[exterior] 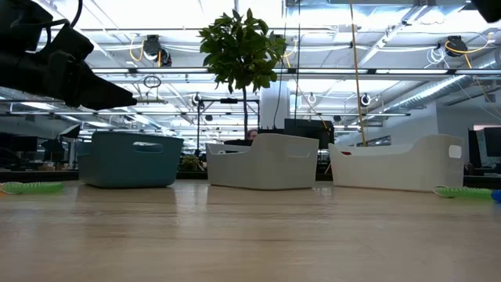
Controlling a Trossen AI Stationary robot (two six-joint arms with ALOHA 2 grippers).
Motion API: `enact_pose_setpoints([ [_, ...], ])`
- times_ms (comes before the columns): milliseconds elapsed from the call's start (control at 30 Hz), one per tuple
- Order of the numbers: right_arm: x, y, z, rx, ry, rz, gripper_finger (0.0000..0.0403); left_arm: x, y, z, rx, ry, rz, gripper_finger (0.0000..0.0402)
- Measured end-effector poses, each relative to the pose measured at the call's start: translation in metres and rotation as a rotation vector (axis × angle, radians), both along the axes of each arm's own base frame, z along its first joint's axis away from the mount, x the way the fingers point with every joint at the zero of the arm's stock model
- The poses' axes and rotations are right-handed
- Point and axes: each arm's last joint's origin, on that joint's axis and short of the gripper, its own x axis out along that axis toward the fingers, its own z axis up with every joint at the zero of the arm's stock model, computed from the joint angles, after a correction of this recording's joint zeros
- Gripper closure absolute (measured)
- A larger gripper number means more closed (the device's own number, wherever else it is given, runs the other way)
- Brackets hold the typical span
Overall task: Sort spring keychains
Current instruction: Put the bottom right yellow spring keychain into the white bin
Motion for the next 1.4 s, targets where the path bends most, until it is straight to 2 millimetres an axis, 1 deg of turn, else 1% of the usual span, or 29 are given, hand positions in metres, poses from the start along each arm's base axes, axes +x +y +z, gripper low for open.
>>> enact_pose_setpoints([
  [167, 0.007, 0.002, 0.025, -0.069, 0.018, 0.03, 0.0402, 0.0, 0.0, 0.0, 0.0, 0.001, 0.001, 0.0066],
  [367, 0.029, 0.01, 0.056, -0.126, -0.004, 0.009, 0.0402, 0.0, 0.0, 0.0, 0.0, 0.0, 0.001, 0.0066],
  [500, 0.05, 0.012, 0.066, -0.152, -0.01, -0.039, 0.0402, 0.0, 0.0, 0.0, 0.0, 0.0, 0.001, 0.0066],
  [667, 0.081, 0.007, 0.066, -0.161, -0.006, -0.103, 0.0402, 0.0, 0.0, 0.0, 0.0, 0.0, 0.0, 0.0066],
  [767, 0.096, -0.003, 0.063, -0.179, 0.015, -0.136, 0.0402, 0.0, 0.0, 0.0, 0.0, 0.001, 0.001, 0.0066],
  [900, 0.116, -0.024, 0.063, -0.199, 0.025, -0.155, 0.0402, 0.0, 0.0, 0.0, 0.0, 0.0, 0.0, 0.0066],
  [1100, 0.141, -0.056, 0.08, -0.239, 0.022, -0.202, 0.0402, 0.0, 0.0, 0.0, 0.0, 0.0, 0.001, 0.0066],
  [1200, 0.15, -0.072, 0.089, -0.248, 0.025, -0.228, 0.0402, 0.0, 0.0, 0.0, 0.0, 0.0, 0.0, 0.0066],
  [1400, 0.158, -0.101, 0.1, -0.243, 0.015, -0.287, 0.0402, 0.0, 0.0, 0.0, 0.0, 0.0, 0.001, 0.0066],
])
